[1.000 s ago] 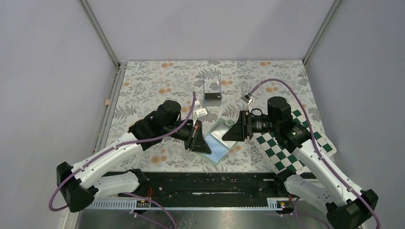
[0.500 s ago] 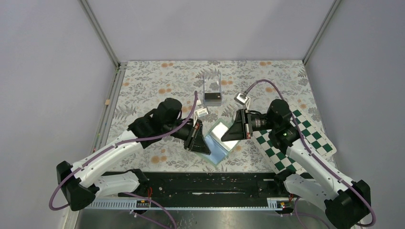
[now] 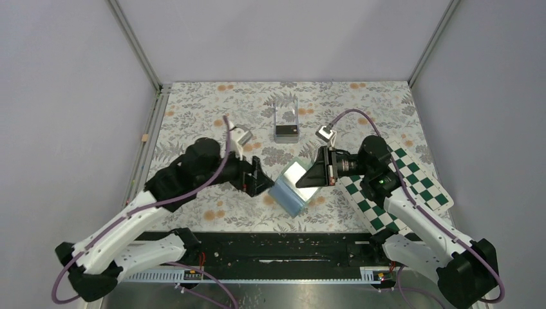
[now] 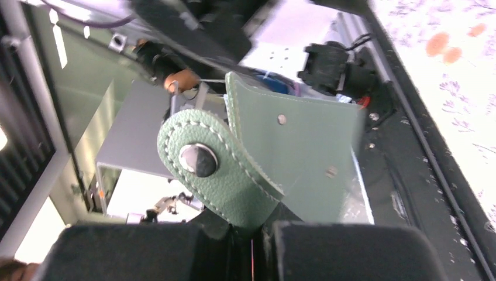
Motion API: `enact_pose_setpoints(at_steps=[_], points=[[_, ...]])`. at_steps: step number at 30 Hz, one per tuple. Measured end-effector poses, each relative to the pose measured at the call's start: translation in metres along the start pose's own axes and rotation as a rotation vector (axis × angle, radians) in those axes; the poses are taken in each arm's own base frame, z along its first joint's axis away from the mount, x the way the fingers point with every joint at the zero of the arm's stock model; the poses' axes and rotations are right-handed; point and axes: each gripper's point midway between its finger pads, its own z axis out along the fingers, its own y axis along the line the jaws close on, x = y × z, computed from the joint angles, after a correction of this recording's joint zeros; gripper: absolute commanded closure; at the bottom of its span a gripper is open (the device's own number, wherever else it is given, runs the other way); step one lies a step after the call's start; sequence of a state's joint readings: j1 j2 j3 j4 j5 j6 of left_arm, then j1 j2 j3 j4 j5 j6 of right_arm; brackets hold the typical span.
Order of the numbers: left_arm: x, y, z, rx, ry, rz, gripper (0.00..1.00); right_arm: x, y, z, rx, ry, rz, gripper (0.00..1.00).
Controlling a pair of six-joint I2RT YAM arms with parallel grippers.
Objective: Put the credit cards into the card holder
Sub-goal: Place the card holder at the center of the board.
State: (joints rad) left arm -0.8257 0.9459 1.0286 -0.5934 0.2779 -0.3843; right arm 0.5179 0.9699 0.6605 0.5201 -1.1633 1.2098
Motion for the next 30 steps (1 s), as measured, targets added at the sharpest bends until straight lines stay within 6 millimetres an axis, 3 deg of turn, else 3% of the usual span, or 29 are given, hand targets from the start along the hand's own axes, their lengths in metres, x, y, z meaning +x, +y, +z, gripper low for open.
enact_pose_setpoints(at_steps=[8, 11, 17, 23, 30], points=[[-0.049, -0.008, -0.067, -0.047, -0.337, 0.001, 0.01, -0.007, -0.08, -0.002, 0.243, -0.147, 0.124, 1.0], [-0.057, -0.01, -0.076, -0.046, -0.39, -0.009, 0.01, -0.005, -0.117, -0.005, 0.322, -0.208, 0.194, 1.0], [-0.058, -0.01, -0.074, -0.05, -0.392, -0.034, 0.01, 0.0, -0.173, -0.006, 0.447, -0.307, 0.282, 1.0], [-0.056, -0.01, -0.062, -0.041, -0.357, -0.061, 0.01, 0.006, -0.204, -0.004, 0.507, -0.372, 0.312, 1.0], [-0.052, -0.011, -0.049, -0.019, -0.318, -0.084, 0.01, 0.022, -0.235, -0.029, 0.642, -0.475, 0.35, 0.99]])
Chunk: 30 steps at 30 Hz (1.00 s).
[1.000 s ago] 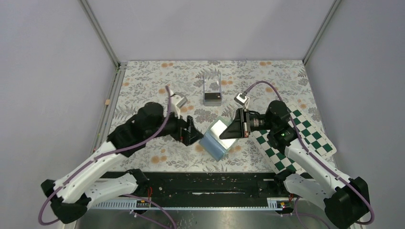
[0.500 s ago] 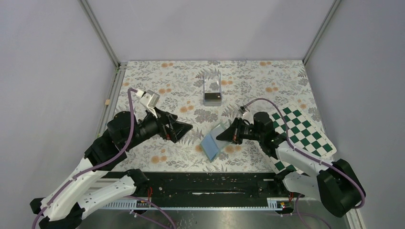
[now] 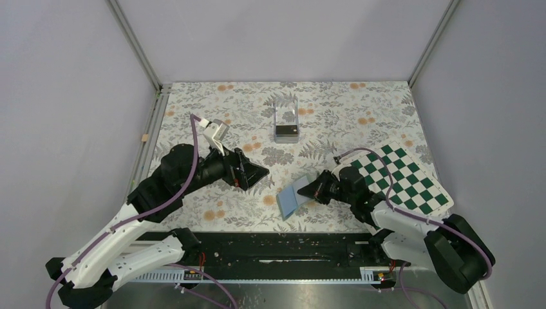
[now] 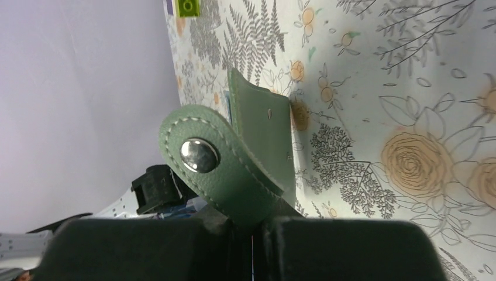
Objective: Put the credit cards into the card holder
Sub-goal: Place the card holder at the center of the board.
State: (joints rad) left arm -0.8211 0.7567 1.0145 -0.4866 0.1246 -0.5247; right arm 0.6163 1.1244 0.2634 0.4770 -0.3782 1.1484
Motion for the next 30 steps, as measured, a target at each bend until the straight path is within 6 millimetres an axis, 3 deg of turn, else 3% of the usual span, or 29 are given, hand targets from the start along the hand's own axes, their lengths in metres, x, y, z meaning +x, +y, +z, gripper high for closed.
enact_pose_setpoints(at_steps=[3, 9, 12, 15, 19, 20, 26, 30], points=[[-0.002, -0.003, 0.001, 0.017, -0.009, -0.003, 0.01, -0.007, -0.003, -0.005, 0.015, -0.06, -0.001, 0.94], [-0.006, -0.008, 0.001, 0.037, -0.025, -0.003, 0.01, -0.007, -0.031, -0.012, 0.106, -0.106, 0.047, 0.61], [-0.007, -0.009, 0.001, 0.043, -0.03, -0.002, 0.01, -0.007, -0.041, -0.017, 0.156, -0.122, 0.07, 0.34], [-0.008, -0.009, 0.002, 0.045, -0.034, -0.001, 0.01, -0.008, -0.047, -0.026, 0.195, -0.151, 0.094, 0.17], [-0.008, -0.01, 0.002, 0.048, -0.035, -0.004, 0.01, -0.01, -0.056, -0.04, 0.265, -0.196, 0.121, 0.11], [-0.008, -0.01, 0.003, 0.048, -0.033, -0.006, 0.01, -0.011, -0.059, -0.044, 0.283, -0.209, 0.127, 0.02], [0.001, -0.004, 0.015, 0.02, 0.008, -0.042, 0.01, -0.021, -0.069, -0.069, 0.401, -0.301, 0.133, 0.01], [0.016, 0.013, 0.027, -0.06, 0.078, -0.1, 0.01, -0.034, -0.062, -0.086, 0.482, -0.337, 0.05, 0.0]])
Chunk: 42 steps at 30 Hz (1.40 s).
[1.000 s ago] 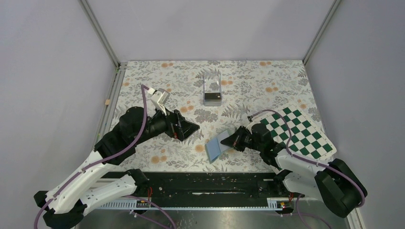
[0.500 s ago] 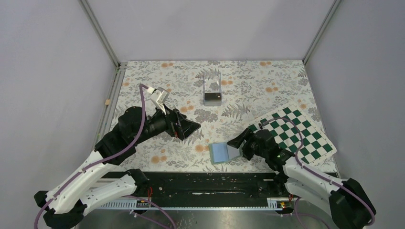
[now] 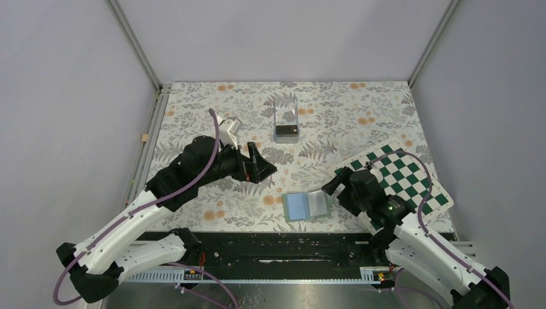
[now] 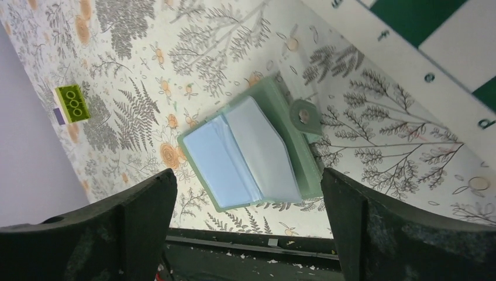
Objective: Put the credit cards into the card holder
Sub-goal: Place the card holder at the center of the board, then move the storage box to the center of the board.
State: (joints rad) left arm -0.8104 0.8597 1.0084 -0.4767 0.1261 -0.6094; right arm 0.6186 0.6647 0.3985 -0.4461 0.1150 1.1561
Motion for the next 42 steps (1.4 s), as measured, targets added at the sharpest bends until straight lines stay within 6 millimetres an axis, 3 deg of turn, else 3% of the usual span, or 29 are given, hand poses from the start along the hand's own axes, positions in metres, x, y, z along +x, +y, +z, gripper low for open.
enact_pose_setpoints(at_steps=[7, 11, 16, 21, 27, 30, 35, 38, 42], points=[[0.016, 0.053, 0.037, -0.187, 0.112, -0.18, 0.01, -0.02, 0.026, -0.016, 0.007, -0.022, -0.202, 0.01], [0.025, 0.096, 0.073, -0.308, 0.199, -0.295, 0.06, -0.019, 0.028, -0.016, 0.006, 0.002, -0.281, 0.01], [0.018, 0.14, 0.128, -0.398, 0.262, -0.371, 0.15, -0.016, 0.021, -0.018, 0.013, 0.013, -0.312, 0.01], [-0.01, 0.181, 0.171, -0.457, 0.253, -0.404, 0.22, -0.014, 0.015, -0.02, 0.006, 0.009, -0.32, 0.04], [-0.059, 0.225, 0.234, -0.479, 0.224, -0.353, 0.36, -0.011, 0.019, -0.019, -0.014, 0.025, -0.334, 0.08], [-0.068, 0.248, 0.262, -0.495, 0.223, -0.327, 0.41, -0.009, 0.021, -0.018, -0.026, 0.039, -0.343, 0.12], [-0.045, 0.281, 0.272, -0.58, 0.286, -0.333, 0.5, -0.004, 0.022, -0.016, -0.034, 0.068, -0.362, 0.19], [-0.035, 0.291, 0.271, -0.613, 0.312, -0.342, 0.57, -0.002, 0.021, -0.014, -0.03, 0.082, -0.38, 0.24], [-0.043, 0.292, 0.272, -0.614, 0.301, -0.346, 0.7, 0.001, 0.02, -0.011, -0.021, 0.11, -0.408, 0.29]])
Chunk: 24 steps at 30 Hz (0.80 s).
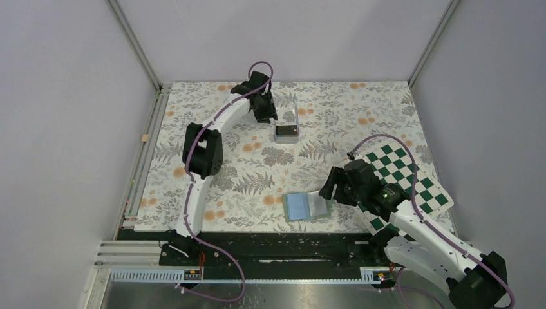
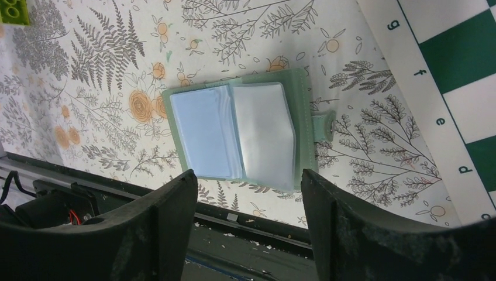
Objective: Put the credit cards into the card holder
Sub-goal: Move the storage box to the center of the board.
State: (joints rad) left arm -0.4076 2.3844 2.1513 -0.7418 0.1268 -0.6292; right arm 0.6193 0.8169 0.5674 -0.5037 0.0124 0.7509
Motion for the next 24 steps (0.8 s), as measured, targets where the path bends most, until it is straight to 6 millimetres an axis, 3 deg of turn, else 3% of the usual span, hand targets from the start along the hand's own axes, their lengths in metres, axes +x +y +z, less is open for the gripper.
enact_pose_setpoints(at_steps=[2, 4, 10, 24], points=[[-0.004, -0.002, -0.002, 0.007, -0.007, -0.006, 0.79, -0.001, 0.003, 0.0, -0.004, 0.012, -0.013, 0.29], [-0.006, -0.004, -0.003, 0.016, -0.01, -0.008, 0.82, -0.002, 0.007, 0.0, -0.01, 0.021, -0.023, 0.29], [-0.003, -0.005, -0.004, 0.023, 0.002, -0.006, 0.63, -0.01, 0.017, -0.001, -0.024, 0.024, -0.051, 0.29], [0.005, -0.004, -0.006, 0.019, 0.041, -0.029, 0.61, -0.015, 0.029, -0.001, -0.053, 0.044, -0.082, 0.29]])
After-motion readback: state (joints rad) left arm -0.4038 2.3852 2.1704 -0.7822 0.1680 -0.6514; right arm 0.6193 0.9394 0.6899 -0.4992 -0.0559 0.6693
